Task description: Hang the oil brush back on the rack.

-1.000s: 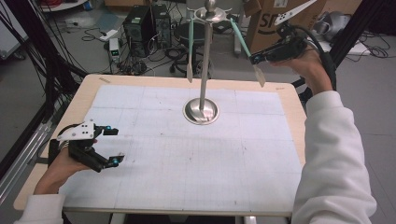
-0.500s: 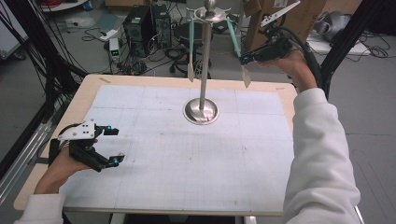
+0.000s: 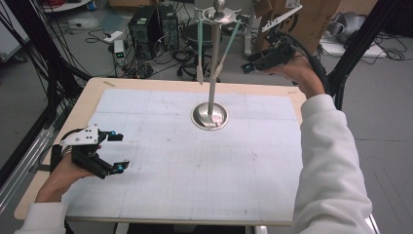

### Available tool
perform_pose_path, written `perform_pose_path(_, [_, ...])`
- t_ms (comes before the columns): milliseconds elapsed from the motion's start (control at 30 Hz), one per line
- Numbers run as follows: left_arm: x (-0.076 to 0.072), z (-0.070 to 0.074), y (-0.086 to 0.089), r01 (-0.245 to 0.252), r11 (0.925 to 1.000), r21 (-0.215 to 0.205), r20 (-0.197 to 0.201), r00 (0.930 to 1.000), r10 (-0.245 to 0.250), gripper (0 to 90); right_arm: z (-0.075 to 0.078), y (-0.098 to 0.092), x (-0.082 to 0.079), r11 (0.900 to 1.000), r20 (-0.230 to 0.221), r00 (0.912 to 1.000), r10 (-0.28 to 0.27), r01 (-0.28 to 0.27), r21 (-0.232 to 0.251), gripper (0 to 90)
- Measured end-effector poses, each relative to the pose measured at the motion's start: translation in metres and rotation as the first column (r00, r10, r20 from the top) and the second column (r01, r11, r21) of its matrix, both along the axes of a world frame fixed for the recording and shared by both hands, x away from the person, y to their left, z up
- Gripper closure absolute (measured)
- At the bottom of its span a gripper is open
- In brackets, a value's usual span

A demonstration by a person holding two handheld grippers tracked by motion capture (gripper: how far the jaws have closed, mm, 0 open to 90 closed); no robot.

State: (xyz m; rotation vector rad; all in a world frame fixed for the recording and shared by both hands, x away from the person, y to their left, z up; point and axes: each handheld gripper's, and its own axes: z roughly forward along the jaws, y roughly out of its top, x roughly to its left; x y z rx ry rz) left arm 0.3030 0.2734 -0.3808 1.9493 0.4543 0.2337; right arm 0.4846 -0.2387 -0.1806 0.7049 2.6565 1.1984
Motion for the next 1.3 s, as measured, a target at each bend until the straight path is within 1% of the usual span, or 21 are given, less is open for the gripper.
perform_pose_path(33, [0.0,0.0,0.0,0.001,1.0,0.002,0.001,1.0,-0.001,1.7,0.0,0.0,-0.004,1.0,0.002,1.0,-0.005,0.005,-0.009,26.1])
perform_pose_path(67, [-0.001,0.0,0.0,0.001,1.0,0.003,0.0,1.0,-0.001,1.7,0.0,0.001,-0.008,1.0,0.007,0.9999,-0.007,0.007,-0.005,18.6])
perform_pose_path(100, [-0.001,0.001,-0.001,0.003,1.0,0.0,0.003,1.0,-0.003,1.7,-0.001,0.001,-0.012,1.0,0.006,0.9998,-0.018,0.018,0.006,13.8])
perform_pose_path(133, [-0.002,0.001,0.0,0.005,1.0,-0.002,0.004,1.0,-0.005,1.7,-0.002,0.0,-0.016,1.0,0.005,0.9996,-0.028,0.028,0.011,13.3])
perform_pose_path(167, [-0.002,0.001,0.0,0.006,1.0,-0.003,0.004,1.0,-0.006,1.6,-0.003,0.0,-0.02,0.999,0.009,0.9994,-0.033,0.033,0.018,8.4])
perform_pose_path(200, [-0.002,0.001,0.0,0.002,1.0,-0.006,0.003,1.0,-0.002,1.7,-0.005,-0.001,-0.024,0.999,0.024,0.999,-0.038,0.037,0.028,1.1])
perform_pose_path(233, [-0.003,0.001,0.001,0.001,1.0,-0.007,0.004,1.0,-0.001,1.7,-0.006,-0.002,-0.028,0.998,0.022,0.9987,-0.045,0.044,0.037,0.1])
perform_pose_path(333, [-0.003,0.001,0.003,-0.005,0.9999,-0.011,0.003,1.0,0.005,1.7,-0.01,-0.006,-0.038,0.997,0.036,0.9978,-0.055,0.053,0.051,0.1])
perform_pose_path(533, [-0.003,0.001,0.005,-0.01,0.9998,-0.016,0.003,0.9999,0.01,1.7,-0.021,-0.016,-0.06,0.995,0.06,0.9968,-0.053,0.048,0.082,0.1])
perform_pose_path(600, [-0.002,-0.001,0.005,-0.011,0.9998,-0.014,0.001,0.9999,0.011,1.7,-0.028,-0.02,-0.068,0.995,0.077,0.9958,-0.05,0.043,0.09,0.1])
perform_pose_path(800, [-0.002,-0.002,0.006,-0.01,0.9997,-0.023,-0.004,0.9999,0.01,1.7,-0.052,-0.033,-0.094,0.989,0.105,0.992,-0.069,0.055,0.135,0.1])
perform_pose_path(833, [-0.002,-0.002,0.006,-0.011,0.9997,-0.023,-0.003,0.9999,0.011,1.7,-0.055,-0.034,-0.098,0.988,0.103,0.9916,-0.078,0.063,0.139,0.1])
perform_pose_path(867, [-0.002,-0.002,0.007,-0.01,0.9997,-0.024,-0.002,0.9999,0.01,1.7,-0.059,-0.036,-0.101,0.988,0.117,0.9902,-0.075,0.058,0.142,0.1])
perform_pose_path(900, [-0.002,-0.002,0.007,-0.011,0.9996,-0.026,-0.003,0.9999,0.011,1.7,-0.062,-0.037,-0.105,0.987,0.114,0.9906,-0.076,0.059,0.148,0.1])
perform_pose_path(1000, [-0.003,-0.001,0.006,-0.01,0.9996,-0.028,0.002,0.9999,0.01,1.7,-0.072,-0.041,-0.117,0.987,0.134,0.9872,-0.086,0.066,0.147,0.1])
perform_pose_path(1033, [-0.003,-0.001,0.006,-0.009,0.9996,-0.028,0.005,0.9999,0.009,1.7,-0.075,-0.042,-0.121,0.985,0.134,0.987,-0.089,0.067,0.159,0.1])
perform_pose_path(1100, [-0.004,-0.001,0.006,-0.01,0.9996,-0.026,0.005,0.9999,0.01,1.7,-0.08,-0.045,-0.129,0.986,0.151,0.9846,-0.089,0.065,0.155,0.1])
perform_pose_path(1133, [-0.004,-0.001,0.006,-0.012,0.9995,-0.029,0.003,0.9999,0.012,1.7,-0.083,-0.046,-0.133,0.984,0.153,0.9838,-0.093,0.067,0.164,0.1])
perform_pose_path(1167, [-0.004,-0.002,0.006,-0.013,0.9995,-0.028,0.005,0.9999,0.013,1.7,-0.086,-0.048,-0.136,0.984,0.168,0.9814,-0.092,0.063,0.167,0.1])
perform_pose_path(1233, [-0.005,-0.002,0.006,-0.012,0.9996,-0.027,0.005,0.9999,0.012,1.7,-0.092,-0.052,-0.141,0.982,0.166,0.9807,-0.104,0.074,0.176,0.1])
perform_pose_path(1300, [-0.006,-0.002,0.007,-0.014,0.9994,-0.032,0.005,0.9999,0.014,1.7,-0.099,-0.057,-0.146,0.98,0.177,0.9778,-0.112,0.079,0.184,0.1])
